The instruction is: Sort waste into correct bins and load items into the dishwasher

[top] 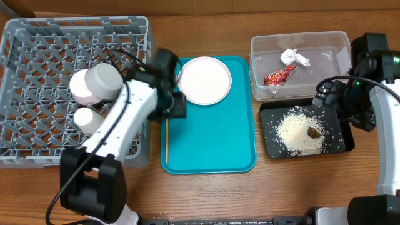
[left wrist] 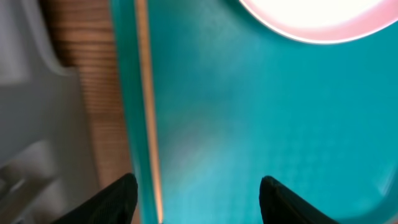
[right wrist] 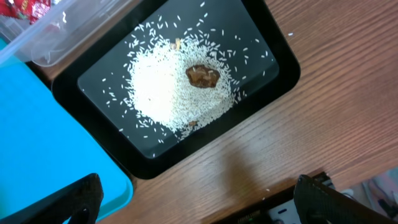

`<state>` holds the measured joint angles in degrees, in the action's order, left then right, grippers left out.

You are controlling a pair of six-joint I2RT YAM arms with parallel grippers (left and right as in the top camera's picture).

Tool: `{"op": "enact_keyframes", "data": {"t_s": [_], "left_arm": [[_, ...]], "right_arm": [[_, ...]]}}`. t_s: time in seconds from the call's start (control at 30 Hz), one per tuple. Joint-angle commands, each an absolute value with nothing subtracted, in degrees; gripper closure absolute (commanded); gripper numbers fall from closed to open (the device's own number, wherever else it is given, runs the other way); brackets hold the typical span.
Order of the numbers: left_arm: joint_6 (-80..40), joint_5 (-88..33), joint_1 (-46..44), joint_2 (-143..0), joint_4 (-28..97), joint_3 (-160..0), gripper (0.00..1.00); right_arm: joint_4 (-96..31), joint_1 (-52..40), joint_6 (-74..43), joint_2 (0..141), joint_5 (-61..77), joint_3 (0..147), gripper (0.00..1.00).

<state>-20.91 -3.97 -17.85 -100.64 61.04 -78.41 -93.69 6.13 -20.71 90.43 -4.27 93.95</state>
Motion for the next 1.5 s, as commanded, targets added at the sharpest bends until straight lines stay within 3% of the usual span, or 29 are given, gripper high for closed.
{"op": "enact_keyframes", "data": {"t_s": [0.0, 0.5, 0.77, 1.03, 1.17, 1.47], "left_arm": [[-25.8, -0.97, -19.94, -100.03, 55.96, -70.17, 0.36], [-27.24, 2.66, -19.92, -100.03, 42.5, -58.35, 0.29], [-26.52, 0.78, -19.88, -99.96, 41.78, -58.7, 0.43], [-27.07, 5.3, -19.81, -99.94, 52.49, -70.41, 0.39], [-26.83, 0.54, -20.43, -99.96, 51.13, -71.59, 0.39], [-28.99, 3.49, -21.12, -100.09, 46.22, -64.53, 0.34]], "right_arm": [[-93.49, 6.22, -20.62, 89.8, -4.21, 94.54, 0.0], [-93.54, 6.17, -20.62, 89.8, -4.19, 94.54, 0.0], [-93.45, 6.17, -20.62, 89.8, -4.21, 94.54, 0.0], [-93.38, 6.17, -20.62, 89.8, -4.21, 94.54, 0.0], [-93.38, 6.17, -20.62, 89.8, -4.21, 94.54, 0.0], [-93.54, 6.17, -20.62, 89.8, -4.21, 94.54, 0.0]]}}
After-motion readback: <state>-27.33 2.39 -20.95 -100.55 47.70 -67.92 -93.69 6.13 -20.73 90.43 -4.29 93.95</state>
